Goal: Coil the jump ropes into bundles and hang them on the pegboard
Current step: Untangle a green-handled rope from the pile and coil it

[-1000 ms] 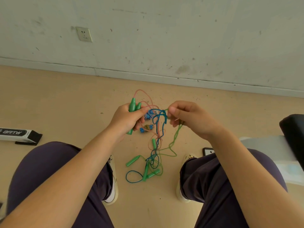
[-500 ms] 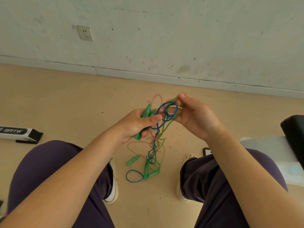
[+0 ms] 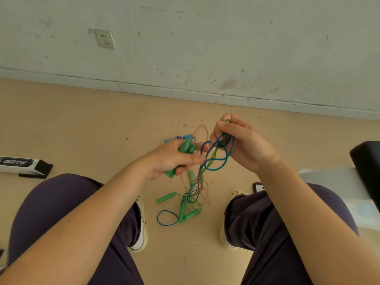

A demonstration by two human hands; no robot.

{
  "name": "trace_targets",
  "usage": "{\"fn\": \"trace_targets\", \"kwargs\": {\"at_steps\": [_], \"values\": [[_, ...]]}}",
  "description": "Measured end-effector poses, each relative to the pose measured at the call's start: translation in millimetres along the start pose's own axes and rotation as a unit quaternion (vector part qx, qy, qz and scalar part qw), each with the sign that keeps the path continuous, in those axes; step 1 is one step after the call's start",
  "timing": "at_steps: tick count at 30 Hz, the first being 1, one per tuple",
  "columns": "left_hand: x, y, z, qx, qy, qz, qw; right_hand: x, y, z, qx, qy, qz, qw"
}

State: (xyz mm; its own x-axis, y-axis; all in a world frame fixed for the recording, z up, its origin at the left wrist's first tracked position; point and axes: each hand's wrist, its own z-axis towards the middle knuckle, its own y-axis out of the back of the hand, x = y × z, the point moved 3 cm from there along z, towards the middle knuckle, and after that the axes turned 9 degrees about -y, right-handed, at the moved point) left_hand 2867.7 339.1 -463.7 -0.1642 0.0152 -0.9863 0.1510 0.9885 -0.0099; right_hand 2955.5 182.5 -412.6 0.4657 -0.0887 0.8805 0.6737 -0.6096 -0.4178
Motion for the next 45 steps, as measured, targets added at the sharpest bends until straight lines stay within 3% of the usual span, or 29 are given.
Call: {"fn": "trace_targets", "kwargs": {"at_steps": [2,5,8,10,11,13,15,19,21,24,26,28,31,33,35,38,42,45], "values": [[4.0,-2.0,1.6,0.012,0.009,0.047,0.999,0.1,1.8,2.2,-0.003,0.008,0.011,1.000],[3.2,8.7,2.9,-0.037,0.024,0.057,0.997,0.1,10.9,4.7,-0.063,0.002,-0.022,0.998],[-0.9,22.3,2.3,-0.100,0.019,0.034,0.994,-4.5,18.1,3.6,-0.143,-0.026,-0.158,0.977],[-2.6,22.8,0.1,-0.095,0.010,0.035,0.995,-10.8,15.6,2.5,-0.125,-0.072,-0.247,0.958],[-2.5,22.0,-0.4,-0.079,0.004,0.042,0.996,-12.7,12.8,2.2,-0.107,-0.085,-0.314,0.940],[-1.6,19.9,-1.6,-0.063,0.013,0.059,0.996,-13.3,6.4,2.2,-0.087,-0.080,-0.485,0.867],[-2.0,19.6,-3.0,-0.043,0.025,0.081,0.995,-11.3,3.3,3.3,-0.088,-0.070,-0.567,0.816],[-3.1,22.7,-5.8,-0.006,0.056,0.111,0.992,-5.9,1.4,1.1,-0.122,-0.021,-0.571,0.812],[-3.3,28.3,-5.2,-0.029,0.062,0.116,0.991,-5.1,1.1,-0.8,-0.140,-0.011,-0.585,0.798],[-3.0,32.7,-4.2,-0.057,0.064,0.111,0.990,-5.8,-2.3,-2.3,-0.132,-0.032,-0.637,0.759],[-3.7,28.4,-6.6,-0.014,0.073,0.125,0.989,-7.4,-5.3,-2.4,-0.114,-0.038,-0.679,0.725],[-4.5,25.4,-9.4,0.020,0.083,0.146,0.986,-5.6,-4.5,-2.9,-0.134,0.016,-0.653,0.745],[-4.3,37.1,-10.0,-0.021,0.091,0.128,0.987,4.7,8.1,-3.5,-0.231,0.103,-0.599,0.760],[-5.8,47.2,-10.9,-0.053,0.093,0.142,0.984,10.5,20.9,-3.3,-0.265,0.089,-0.586,0.761],[-6.2,54.5,-11.3,-0.105,0.081,0.149,0.980,10.5,31.3,-3.5,-0.229,0.014,-0.583,0.779],[-6.7,57.3,-10.6,-0.142,0.049,0.081,0.985,-2.6,23.3,-7.3,-0.081,-0.111,-0.491,0.860],[-8.8,33.1,-8.7,-0.030,0.038,0.043,0.998,-22.1,-4.2,-4.2,0.029,-0.140,-0.375,0.916],[-7.8,17.4,-7.0,0.015,0.038,0.036,0.999,-31.0,-13.1,0.1,0.027,-0.133,-0.371,0.919]]}}
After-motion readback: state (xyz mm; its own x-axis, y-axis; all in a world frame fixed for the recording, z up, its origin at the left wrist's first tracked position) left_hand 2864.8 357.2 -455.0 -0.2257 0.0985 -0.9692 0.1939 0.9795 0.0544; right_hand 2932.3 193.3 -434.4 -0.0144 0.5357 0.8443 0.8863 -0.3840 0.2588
